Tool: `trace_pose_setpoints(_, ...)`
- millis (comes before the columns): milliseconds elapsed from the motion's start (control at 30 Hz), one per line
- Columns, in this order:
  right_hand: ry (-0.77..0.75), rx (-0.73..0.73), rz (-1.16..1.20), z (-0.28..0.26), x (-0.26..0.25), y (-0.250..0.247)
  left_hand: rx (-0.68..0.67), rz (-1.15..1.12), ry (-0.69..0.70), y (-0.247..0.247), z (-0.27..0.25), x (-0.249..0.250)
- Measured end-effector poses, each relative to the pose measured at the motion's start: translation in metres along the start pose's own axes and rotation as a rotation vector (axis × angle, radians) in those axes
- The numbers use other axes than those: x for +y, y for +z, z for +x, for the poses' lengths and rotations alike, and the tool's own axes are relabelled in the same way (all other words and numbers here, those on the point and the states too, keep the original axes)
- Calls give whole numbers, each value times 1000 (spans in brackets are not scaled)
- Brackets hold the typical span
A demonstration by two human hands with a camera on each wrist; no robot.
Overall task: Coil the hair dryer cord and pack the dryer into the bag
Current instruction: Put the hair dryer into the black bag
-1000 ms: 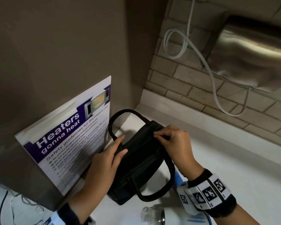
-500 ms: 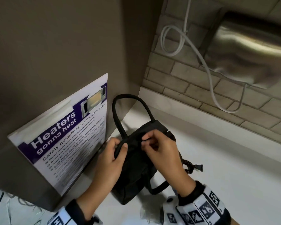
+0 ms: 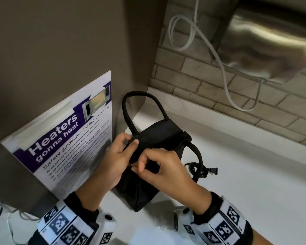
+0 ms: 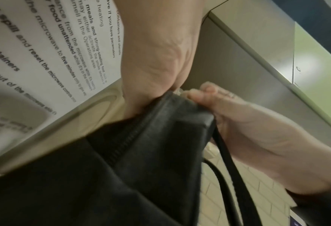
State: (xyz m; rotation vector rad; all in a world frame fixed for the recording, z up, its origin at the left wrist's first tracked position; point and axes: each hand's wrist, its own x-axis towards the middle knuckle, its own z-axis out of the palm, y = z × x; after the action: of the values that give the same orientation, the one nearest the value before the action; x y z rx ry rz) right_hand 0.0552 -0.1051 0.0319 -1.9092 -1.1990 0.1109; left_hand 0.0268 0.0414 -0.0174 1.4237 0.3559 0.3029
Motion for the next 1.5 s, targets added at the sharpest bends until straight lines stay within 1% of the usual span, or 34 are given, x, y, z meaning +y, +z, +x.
trace_pose_setpoints(67, -85, -48, -200, -3, -6, 8, -25, 21, -5, -1, 3, 2)
trace_pose_setpoints(133, -159, -126, -369, -6, -9, 18, -32, 93, 8, -4, 8, 4)
trace_pose_setpoints(200, -238, -180, -551, -12, -5, 33, -33, 117, 22, -9, 14, 6)
trace_pose_setpoints(267, -276, -175, -730, -17, 2, 48, -52, 110, 31, -14, 18, 8)
trace_pose_setpoints(300, -271, -146, -758, -18, 6, 53, -73, 110, 26, -15, 19, 8)
trace_pose_setpoints(367, -265, -110, -738, -17, 11, 59, -100, 149, 25, -16, 20, 5)
trace_pose_setpoints(400, -254, -116, -725, -16, 13, 61, -99, 187, 32, -17, 20, 2)
trace_pose_setpoints(500, -187, -195, -689, -15, 11, 59, -64, 330, 83, -20, 20, -1)
trace_pose_setpoints(567, -135, -226, -548, -16, 5, 49, -33, 366, 93, -23, 24, 0)
trace_pose_setpoints(600, -106, -207, -471, -17, 3, 42, -9, 381, 93, -24, 25, 0)
trace_pose_setpoints(667, -49, -114, -381, -20, 2, 23, 64, 427, 117, -25, 25, -2)
trace_pose_setpoints(800, 35, 72, -327, -31, 24, -24, 186, 548, 322, -15, -1, 7)
trace_pose_setpoints(867, 129, 134, -319, -41, 40, -48, 256, 620, 423, -5, -14, 18)
trace_pose_setpoints(967, 259, 138, -390, -58, 66, -74, 308, 643, 525, 6, -25, 32)
trace_pose_setpoints(1067, 365, 57, -476, -75, 96, -87, 306, 659, 642, 19, -34, 40)
trace_pose_setpoints(1133, 433, 1, -518, -84, 118, -89, 225, 657, 711, 32, -42, 39)
trace_pose_setpoints(1167, 470, -26, -541, -88, 128, -88, 151, 653, 726, 39, -46, 35)
trace_pose_setpoints(1233, 556, -97, -569, -94, 148, -87, -44, 656, 710, 54, -53, 22)
trace_pose_setpoints(1300, 600, -178, -584, -100, 163, -84, -269, 724, 638, 70, -58, 6)
trace_pose_setpoints(1367, 601, -280, -600, -105, 177, -80, -494, 856, 555, 90, -62, -10)
trace_pose_setpoints(1433, 596, -377, -636, -108, 186, -75, -664, 999, 473, 108, -66, -28)
trace_pose_setpoints(1500, 594, -402, -644, -109, 193, -71, -861, 1126, 383, 121, -69, -47)
